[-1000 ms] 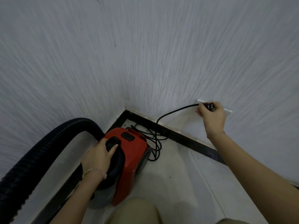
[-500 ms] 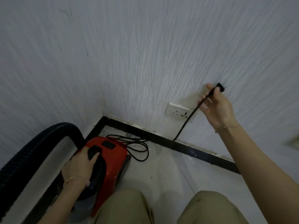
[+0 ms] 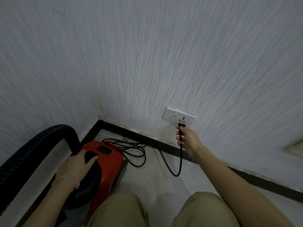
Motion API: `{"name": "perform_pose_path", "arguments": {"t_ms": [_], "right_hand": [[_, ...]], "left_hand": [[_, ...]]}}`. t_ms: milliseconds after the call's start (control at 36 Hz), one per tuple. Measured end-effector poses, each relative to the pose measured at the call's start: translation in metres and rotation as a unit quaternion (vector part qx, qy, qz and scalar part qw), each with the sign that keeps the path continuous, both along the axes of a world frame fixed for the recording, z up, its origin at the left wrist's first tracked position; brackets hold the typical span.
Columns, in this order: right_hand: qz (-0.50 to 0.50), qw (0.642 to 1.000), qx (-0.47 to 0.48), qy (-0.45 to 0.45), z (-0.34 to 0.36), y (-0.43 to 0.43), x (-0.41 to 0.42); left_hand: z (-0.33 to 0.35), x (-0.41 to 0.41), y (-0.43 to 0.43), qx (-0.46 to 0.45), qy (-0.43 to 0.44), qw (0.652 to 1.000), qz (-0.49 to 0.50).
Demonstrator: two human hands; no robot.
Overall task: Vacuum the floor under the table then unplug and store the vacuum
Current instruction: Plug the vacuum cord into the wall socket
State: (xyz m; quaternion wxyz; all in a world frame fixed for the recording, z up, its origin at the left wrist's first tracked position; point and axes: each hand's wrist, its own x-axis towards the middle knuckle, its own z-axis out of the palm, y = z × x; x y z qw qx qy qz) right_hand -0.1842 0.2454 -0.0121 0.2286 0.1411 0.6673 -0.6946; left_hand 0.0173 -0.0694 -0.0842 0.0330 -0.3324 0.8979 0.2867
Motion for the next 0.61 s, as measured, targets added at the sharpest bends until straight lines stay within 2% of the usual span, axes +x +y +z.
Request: {"name": "perform_pose_path", "arguments": {"t_ms": [472,611], "right_hand": [[-0.041,0.998,-0.033,0.024,-0.014,-0.005,-0.007],[-0.118,0.990,-0.073,0.007,-0.014,-0.019,-0.009]], "left_hand": [[0.002,0.002,0.004,-0.012,0.028,0.999,0.012],[0.001,0.004,0.005,-0.005,0.032,0.999,0.020]]}}
